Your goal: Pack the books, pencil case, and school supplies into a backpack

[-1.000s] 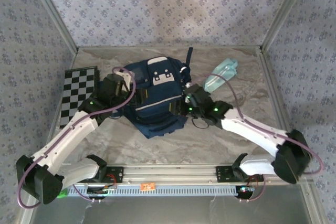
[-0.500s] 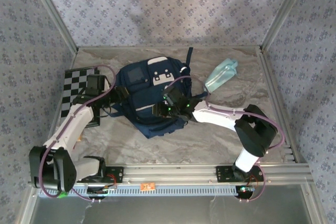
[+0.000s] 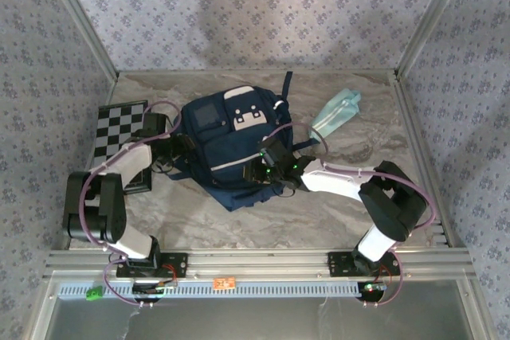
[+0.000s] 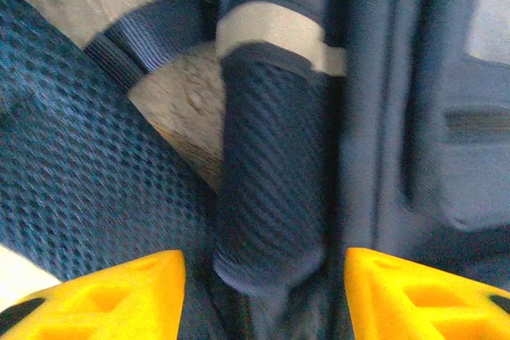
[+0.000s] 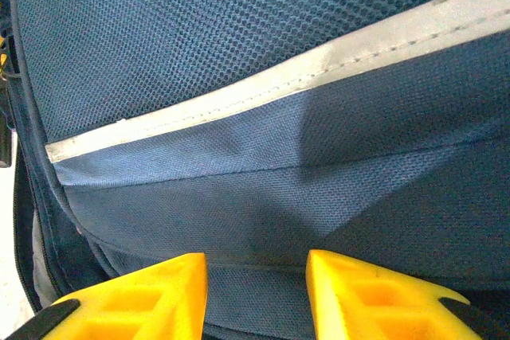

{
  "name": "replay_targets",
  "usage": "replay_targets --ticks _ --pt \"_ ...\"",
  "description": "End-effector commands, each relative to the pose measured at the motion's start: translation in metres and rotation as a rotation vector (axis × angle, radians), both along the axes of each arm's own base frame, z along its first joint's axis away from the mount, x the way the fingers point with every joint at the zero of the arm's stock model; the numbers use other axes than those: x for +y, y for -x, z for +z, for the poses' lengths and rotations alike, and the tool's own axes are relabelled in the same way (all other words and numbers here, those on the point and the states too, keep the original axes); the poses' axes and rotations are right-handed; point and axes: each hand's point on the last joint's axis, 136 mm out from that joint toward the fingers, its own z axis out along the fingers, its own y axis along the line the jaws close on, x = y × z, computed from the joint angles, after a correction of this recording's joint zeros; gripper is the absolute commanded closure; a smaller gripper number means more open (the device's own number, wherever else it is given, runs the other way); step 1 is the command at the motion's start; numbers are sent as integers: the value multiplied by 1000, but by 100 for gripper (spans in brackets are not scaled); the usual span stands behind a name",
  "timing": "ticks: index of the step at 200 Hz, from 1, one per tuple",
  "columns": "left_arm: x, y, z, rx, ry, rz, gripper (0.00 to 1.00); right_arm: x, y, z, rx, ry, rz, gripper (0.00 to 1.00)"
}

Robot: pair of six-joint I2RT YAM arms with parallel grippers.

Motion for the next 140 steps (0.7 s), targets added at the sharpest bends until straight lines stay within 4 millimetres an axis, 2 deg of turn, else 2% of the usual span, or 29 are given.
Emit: replay_targets --ticks 1,32,47,69,91,104,140 --pt "8 -26 7 -56 4 46 47 -29 3 -23 44 101 -49 60" --pt "-2 -34 -12 -41 65 46 56 -34 -9 -22 37 100 -62 60" --pt "-7 -37 -17 -39 97 43 70 -36 -17 -21 29 102 -65 60" --pt "-17 -38 -12 -53 142 20 82 -40 -34 -17 11 108 -66 60" --pt "-30 -30 -2 -64 162 -8 95 -46 -58 -13 -9 117 -70 57" --pt "-38 -23 5 -71 161 -17 100 -48 -72 -10 -21 118 -65 56" --pt "-62 3 14 -72 202 -21 100 -67 -107 2 -61 139 -64 49"
